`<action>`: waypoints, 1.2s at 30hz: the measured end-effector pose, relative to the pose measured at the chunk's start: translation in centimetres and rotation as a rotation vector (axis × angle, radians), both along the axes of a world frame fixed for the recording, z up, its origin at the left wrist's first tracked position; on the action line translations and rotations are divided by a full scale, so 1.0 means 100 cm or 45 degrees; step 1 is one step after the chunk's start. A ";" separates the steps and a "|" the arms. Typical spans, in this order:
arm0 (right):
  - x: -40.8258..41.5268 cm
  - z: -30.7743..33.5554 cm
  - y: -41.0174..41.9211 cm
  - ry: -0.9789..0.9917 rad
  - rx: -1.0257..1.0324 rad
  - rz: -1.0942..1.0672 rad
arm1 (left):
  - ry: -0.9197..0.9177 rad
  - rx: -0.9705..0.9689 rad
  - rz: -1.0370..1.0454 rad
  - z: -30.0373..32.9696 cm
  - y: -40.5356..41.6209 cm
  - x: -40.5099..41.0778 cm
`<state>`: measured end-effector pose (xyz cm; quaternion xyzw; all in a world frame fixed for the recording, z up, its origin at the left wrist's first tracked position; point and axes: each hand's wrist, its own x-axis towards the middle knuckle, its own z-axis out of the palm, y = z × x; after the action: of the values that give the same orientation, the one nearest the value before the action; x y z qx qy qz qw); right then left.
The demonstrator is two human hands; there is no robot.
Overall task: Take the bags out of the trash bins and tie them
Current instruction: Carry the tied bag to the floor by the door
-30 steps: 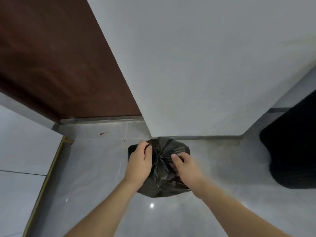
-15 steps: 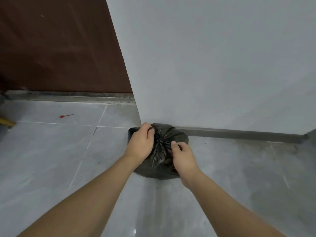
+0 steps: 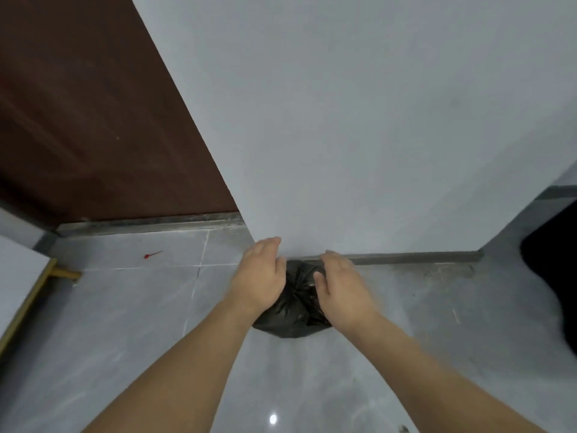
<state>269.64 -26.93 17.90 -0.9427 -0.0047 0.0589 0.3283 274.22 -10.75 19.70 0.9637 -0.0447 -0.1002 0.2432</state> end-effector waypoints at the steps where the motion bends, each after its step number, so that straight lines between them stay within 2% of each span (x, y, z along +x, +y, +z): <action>1: -0.003 0.039 -0.007 -0.030 -0.056 0.053 | -0.034 0.046 -0.031 0.037 -0.004 -0.003; 5: -0.012 0.224 -0.035 -0.143 -0.288 0.191 | -0.262 0.209 -0.176 0.217 -0.025 -0.012; 11: -0.054 0.544 -0.069 -0.192 -0.391 0.130 | -0.589 0.326 -0.232 0.537 -0.045 -0.055; 15: -0.113 0.680 -0.078 -0.263 -0.525 0.132 | -0.744 0.412 -0.228 0.673 -0.047 -0.113; 19: -0.163 0.733 -0.082 -0.271 -0.565 0.095 | -0.741 0.457 -0.232 0.720 -0.050 -0.158; 26: -0.231 0.743 -0.113 -0.182 -0.510 -0.166 | -0.697 0.382 -0.423 0.734 -0.078 -0.179; 31: -0.303 0.749 -0.163 -0.186 -0.488 -0.434 | -0.706 0.223 -0.618 0.739 -0.143 -0.210; 36: -0.408 0.747 -0.230 -0.142 -0.525 -0.724 | -0.705 0.085 -0.877 0.734 -0.239 -0.291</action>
<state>228.80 -49.98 92.63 -0.9546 0.2518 -0.0868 0.1334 245.08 -34.60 93.13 0.8905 -0.4233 0.0853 0.1434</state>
